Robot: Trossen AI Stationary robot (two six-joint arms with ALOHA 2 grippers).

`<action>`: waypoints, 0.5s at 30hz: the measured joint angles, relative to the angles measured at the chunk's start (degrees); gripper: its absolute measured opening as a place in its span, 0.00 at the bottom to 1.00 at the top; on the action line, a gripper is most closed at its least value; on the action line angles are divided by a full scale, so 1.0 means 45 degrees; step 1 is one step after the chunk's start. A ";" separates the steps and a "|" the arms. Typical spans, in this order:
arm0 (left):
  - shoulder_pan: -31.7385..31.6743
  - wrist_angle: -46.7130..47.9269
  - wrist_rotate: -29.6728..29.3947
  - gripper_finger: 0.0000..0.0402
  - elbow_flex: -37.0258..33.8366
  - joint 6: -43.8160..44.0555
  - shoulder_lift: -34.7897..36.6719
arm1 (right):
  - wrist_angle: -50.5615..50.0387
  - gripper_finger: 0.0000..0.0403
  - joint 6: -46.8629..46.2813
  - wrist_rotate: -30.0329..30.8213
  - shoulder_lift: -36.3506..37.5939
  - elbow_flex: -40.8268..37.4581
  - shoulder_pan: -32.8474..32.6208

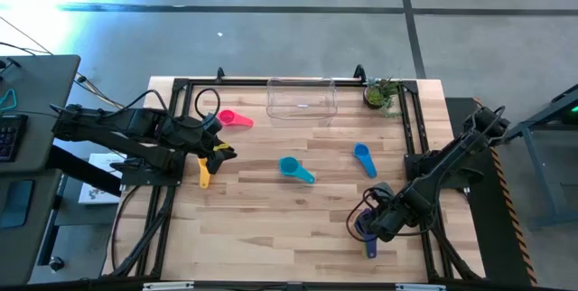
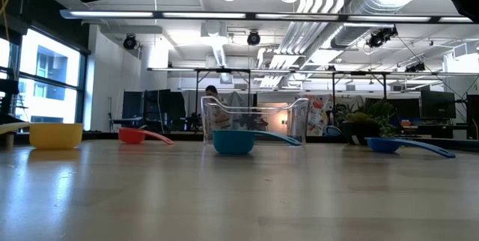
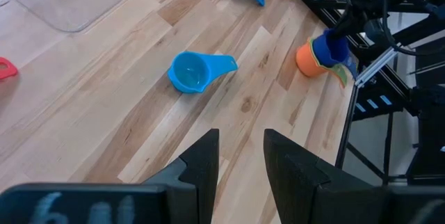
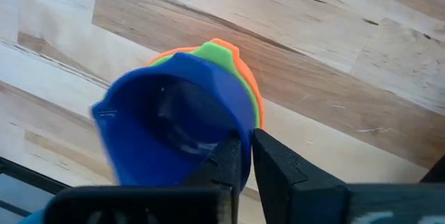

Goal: Nest measuring cups in basket
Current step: Stack the dark blue measuring cup on top of the green measuring cup

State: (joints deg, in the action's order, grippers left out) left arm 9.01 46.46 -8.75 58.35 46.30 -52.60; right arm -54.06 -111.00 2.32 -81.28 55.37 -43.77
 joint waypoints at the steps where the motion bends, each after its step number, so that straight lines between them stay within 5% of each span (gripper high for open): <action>1: -0.0003 -0.0005 0.0000 0.26 0.0000 -0.0002 0.0000 | -0.0010 0.10 0.0000 0.0002 0.0000 0.0000 0.0000; 15: -0.0001 -0.0005 0.0000 0.26 0.0000 0.0000 0.0000 | -0.0590 0.17 -0.0281 -0.0302 0.0000 0.0005 0.0005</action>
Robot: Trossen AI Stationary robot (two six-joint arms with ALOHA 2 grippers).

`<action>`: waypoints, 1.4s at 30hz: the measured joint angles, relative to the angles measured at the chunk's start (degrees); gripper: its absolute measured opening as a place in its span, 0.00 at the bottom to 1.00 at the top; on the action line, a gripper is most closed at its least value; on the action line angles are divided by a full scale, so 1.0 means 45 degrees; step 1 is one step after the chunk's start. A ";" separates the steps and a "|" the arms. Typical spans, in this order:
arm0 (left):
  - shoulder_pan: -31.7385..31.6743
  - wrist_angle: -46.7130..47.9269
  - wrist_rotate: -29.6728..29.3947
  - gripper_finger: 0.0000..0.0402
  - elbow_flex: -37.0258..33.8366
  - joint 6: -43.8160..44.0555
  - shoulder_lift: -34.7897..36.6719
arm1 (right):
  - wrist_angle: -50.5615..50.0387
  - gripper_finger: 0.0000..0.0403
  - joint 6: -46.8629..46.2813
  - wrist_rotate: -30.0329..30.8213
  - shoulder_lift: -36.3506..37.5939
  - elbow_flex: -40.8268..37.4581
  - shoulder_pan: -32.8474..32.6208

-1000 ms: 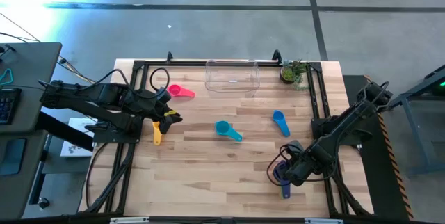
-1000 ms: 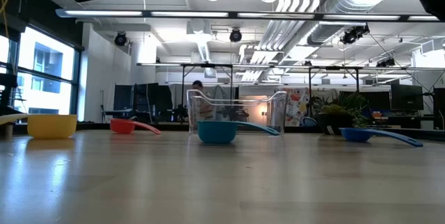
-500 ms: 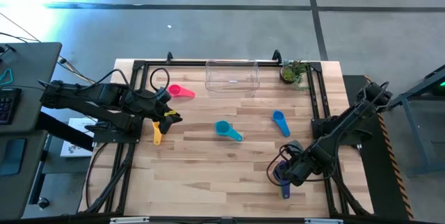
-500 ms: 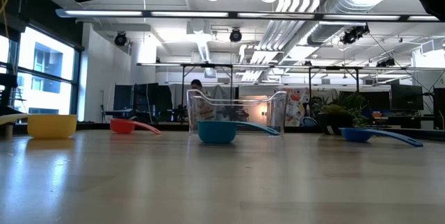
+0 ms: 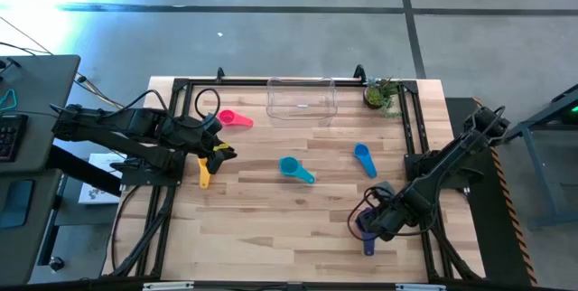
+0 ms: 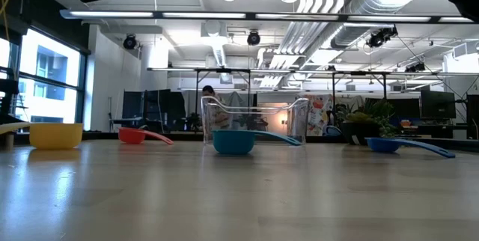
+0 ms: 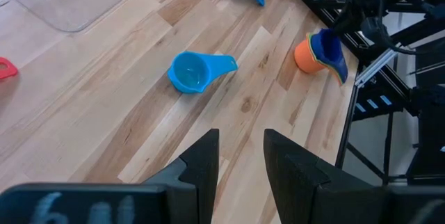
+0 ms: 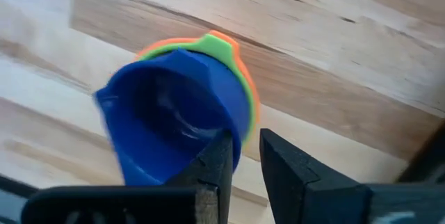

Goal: Nest measuring cups in basket
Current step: Stack the dark blue measuring cup on top of the green measuring cup, then stack the yellow measuring cup on top of the dark blue measuring cup

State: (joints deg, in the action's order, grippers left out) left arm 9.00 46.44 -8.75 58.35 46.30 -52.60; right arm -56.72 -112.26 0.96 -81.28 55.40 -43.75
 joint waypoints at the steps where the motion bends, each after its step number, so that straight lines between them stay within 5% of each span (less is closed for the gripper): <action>1: 0.0003 0.0000 0.0000 0.26 0.0000 0.0000 0.0000 | -0.0080 0.17 -0.0023 -0.0124 0.0000 0.0000 0.0000; 14: -0.0002 0.0000 0.0000 0.26 0.0000 0.0000 0.0000 | 0.0528 0.17 0.0035 0.0704 0.0000 0.0005 -0.0002; 23: -0.0002 -0.0002 0.0098 0.26 0.0000 0.0002 0.0000 | 0.2579 0.17 0.0391 0.3161 0.0017 0.0015 0.0076; 27: 0.0000 -0.0002 0.0146 0.26 0.0000 0.0000 0.0000 | 0.2808 0.17 0.0542 0.2496 0.0019 0.0015 0.0238; 37: -0.0058 0.0751 0.0255 0.26 0.0000 0.0891 0.0121 | 0.6734 0.17 0.4291 0.4762 0.0024 0.0015 0.1309; 42: -0.0343 0.2730 0.0080 0.26 0.0000 0.2387 0.0079 | 0.7981 0.17 0.6388 0.4436 0.0034 0.0015 0.2322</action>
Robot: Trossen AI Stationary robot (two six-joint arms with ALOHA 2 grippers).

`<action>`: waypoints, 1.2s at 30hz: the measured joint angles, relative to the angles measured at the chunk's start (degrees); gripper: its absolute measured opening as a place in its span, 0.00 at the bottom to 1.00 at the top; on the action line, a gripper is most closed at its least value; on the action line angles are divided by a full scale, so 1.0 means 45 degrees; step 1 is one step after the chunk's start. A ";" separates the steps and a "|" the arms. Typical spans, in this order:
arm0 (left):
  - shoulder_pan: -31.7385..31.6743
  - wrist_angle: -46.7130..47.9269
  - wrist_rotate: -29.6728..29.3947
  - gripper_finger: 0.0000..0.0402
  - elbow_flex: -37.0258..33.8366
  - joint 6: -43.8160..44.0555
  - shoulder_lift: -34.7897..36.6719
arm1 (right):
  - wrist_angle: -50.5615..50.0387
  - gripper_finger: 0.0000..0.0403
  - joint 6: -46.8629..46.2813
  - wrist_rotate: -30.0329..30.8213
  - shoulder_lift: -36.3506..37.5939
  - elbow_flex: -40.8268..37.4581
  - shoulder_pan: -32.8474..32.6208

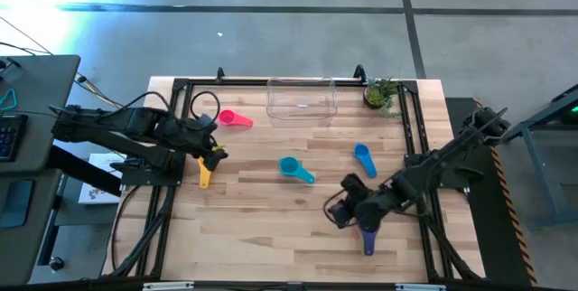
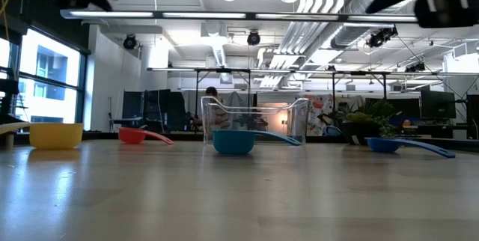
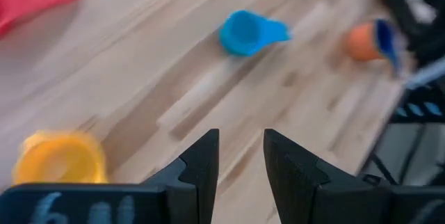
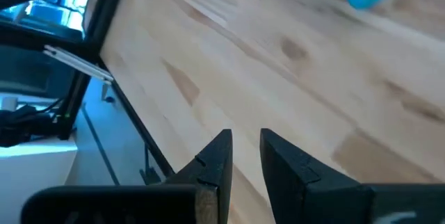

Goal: Nest measuring cups in basket
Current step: Stack the yellow measuring cup on top of the dark blue measuring cup

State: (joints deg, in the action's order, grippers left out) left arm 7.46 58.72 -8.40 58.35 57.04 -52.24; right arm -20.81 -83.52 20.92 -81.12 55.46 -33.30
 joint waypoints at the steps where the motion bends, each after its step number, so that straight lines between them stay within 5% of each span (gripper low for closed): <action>1: -0.0051 0.0301 -0.0075 0.26 -0.0004 0.0309 -0.0027 | 0.0140 0.17 0.0347 -0.0056 0.0000 0.0000 0.0177; 21: -0.0164 0.0966 -0.0910 0.26 -0.2365 0.3233 -0.0612 | 0.0493 0.17 0.5234 -0.1099 0.2781 0.0000 0.3544; 36: -0.0164 0.0607 -0.0932 0.26 -0.3751 0.4316 -0.2288 | 0.0187 0.17 0.6055 -0.1703 0.3123 0.0000 0.4240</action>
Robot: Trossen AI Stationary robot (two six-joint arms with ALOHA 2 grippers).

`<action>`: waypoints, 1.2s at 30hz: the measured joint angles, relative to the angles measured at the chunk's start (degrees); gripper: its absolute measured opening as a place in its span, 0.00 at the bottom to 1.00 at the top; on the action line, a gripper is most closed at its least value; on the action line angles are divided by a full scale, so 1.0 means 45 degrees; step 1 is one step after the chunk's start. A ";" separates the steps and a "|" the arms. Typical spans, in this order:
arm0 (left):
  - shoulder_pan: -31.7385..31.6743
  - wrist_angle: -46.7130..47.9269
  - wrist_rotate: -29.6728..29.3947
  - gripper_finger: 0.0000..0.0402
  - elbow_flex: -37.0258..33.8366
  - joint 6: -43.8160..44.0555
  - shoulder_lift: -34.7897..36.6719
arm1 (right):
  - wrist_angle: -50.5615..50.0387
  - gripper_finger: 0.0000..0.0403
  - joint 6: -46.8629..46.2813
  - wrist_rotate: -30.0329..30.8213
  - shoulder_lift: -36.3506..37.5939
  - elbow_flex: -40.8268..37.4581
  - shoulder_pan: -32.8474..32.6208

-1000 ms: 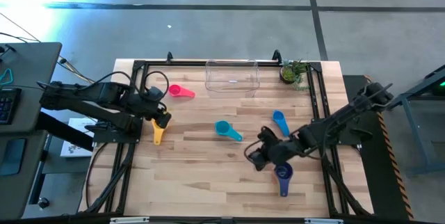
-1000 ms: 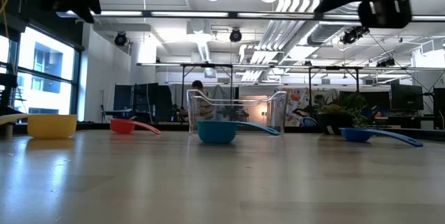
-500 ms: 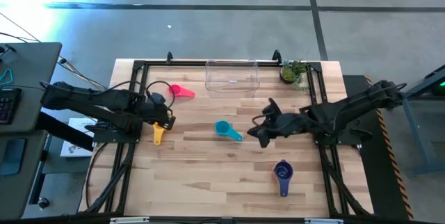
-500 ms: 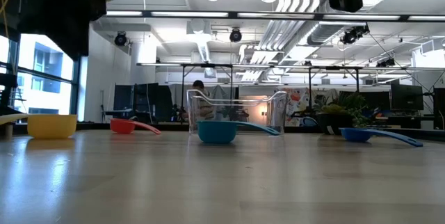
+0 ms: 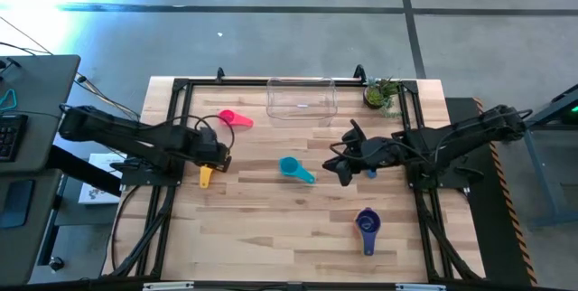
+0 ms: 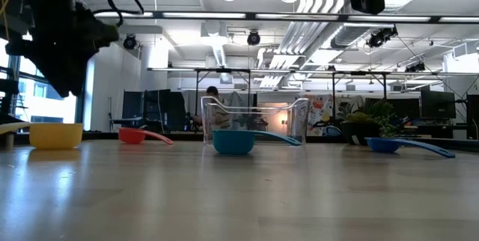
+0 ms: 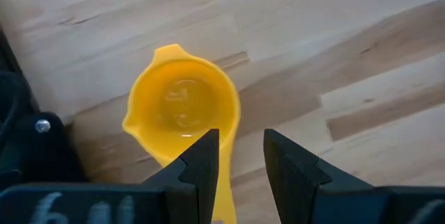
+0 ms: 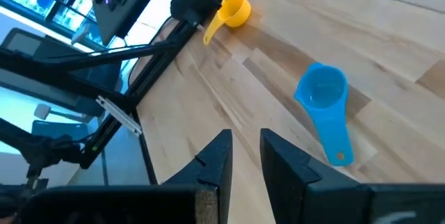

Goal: Nest measuring cups in basket
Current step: Stack the yellow measuring cup on top of the dark blue measuring cup

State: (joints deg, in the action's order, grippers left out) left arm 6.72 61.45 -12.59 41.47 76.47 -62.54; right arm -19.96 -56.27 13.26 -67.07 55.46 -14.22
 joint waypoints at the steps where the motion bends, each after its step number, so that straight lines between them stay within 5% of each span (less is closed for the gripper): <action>1: 0.0000 -0.0215 0.0002 0.26 -0.0111 0.0000 -0.0130 | -0.0037 0.17 0.0005 0.0000 0.0000 0.0000 0.0000; 23: -0.0505 -0.2010 0.0417 0.25 -0.0635 -0.0500 -0.3090 | -0.0275 0.17 0.0282 -0.0402 -0.0004 0.0000 0.0000; 36: -0.0447 -0.2261 0.0603 0.02 -0.0635 -0.2552 -0.3669 | -0.0326 0.17 0.0242 -0.0422 -0.0005 0.0000 0.0000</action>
State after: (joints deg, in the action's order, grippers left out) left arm 4.71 51.28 -9.88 38.61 64.98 -79.05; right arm -21.43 -55.18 11.36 -67.09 55.46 -14.22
